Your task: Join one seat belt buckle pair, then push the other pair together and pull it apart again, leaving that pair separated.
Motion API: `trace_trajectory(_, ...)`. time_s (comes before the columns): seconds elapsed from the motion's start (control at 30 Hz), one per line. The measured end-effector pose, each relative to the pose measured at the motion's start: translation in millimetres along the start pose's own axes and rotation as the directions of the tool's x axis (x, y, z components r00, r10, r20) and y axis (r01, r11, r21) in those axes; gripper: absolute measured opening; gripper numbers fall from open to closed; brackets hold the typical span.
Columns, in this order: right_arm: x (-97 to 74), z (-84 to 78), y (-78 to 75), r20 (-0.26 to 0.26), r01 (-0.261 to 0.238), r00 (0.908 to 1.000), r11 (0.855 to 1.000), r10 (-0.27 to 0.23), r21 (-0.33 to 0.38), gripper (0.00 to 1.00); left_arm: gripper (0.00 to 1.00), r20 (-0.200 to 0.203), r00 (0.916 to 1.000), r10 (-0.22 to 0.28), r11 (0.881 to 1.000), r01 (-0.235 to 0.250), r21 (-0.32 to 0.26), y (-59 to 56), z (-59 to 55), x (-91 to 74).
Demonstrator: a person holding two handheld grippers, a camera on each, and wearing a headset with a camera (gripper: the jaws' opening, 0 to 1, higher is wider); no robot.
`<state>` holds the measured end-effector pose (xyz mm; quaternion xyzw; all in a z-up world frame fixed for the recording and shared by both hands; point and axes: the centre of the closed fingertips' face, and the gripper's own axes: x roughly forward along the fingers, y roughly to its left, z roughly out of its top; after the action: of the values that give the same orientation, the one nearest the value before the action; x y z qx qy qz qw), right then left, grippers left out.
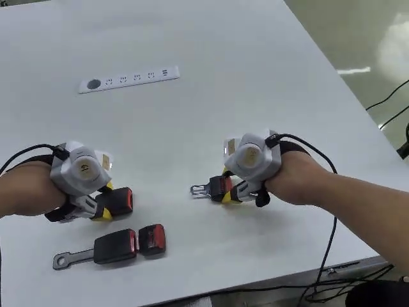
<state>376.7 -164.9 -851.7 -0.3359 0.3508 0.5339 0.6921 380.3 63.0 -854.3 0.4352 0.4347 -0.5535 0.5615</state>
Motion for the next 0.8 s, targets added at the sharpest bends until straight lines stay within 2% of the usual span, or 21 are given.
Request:
trace_trajectory(0.23,-14.4,-25.2,0.7,-0.025,0.004,0.9997,1.0,-0.004,-0.005,0.31,0.34,-0.009,0.9999,0.004,1.0,-0.004,-0.011,-0.2,-0.4,-0.6)
trace_trajectory(0.43,-18.5,-31.5,2.0,-0.048,-0.002,0.9989,1.0,0.001,-0.021,0.32,0.34,-0.012,0.9998,0.013,1.0,-0.013,-0.016,-0.8,-0.6,-1.6)
trace_trajectory(0.57,-18.7,-31.4,2.0,-0.05,-0.002,0.9988,1.0,0.001,-0.02,0.32,0.34,-0.001,0.9999,0.016,1.0,-0.016,-0.026,-0.4,-1.0,-2.2)
trace_trajectory(0.67,-19.8,-31.6,1.5,-0.051,0.01,0.9986,1.0,-0.011,-0.024,0.33,0.35,0.017,0.9997,0.015,1.0,-0.015,-0.007,-1.0,-1.8,-3.1)
trace_trajectory(0.73,-23.3,-31.4,-1.7,-0.041,0.041,0.9983,0.999,-0.041,-0.013,0.4,0.34,0.03,0.9995,0.012,1.0,-0.012,-0.004,-2.9,-3.9,-5.9)
trace_trajectory(0.8,-29.2,-32.8,-2.3,-0.036,0.057,0.9978,0.998,-0.057,0.007,0.45,0.34,0.062,0.9975,0.033,0.998,-0.031,-0.046,-1.2,-3.5,-10.5)
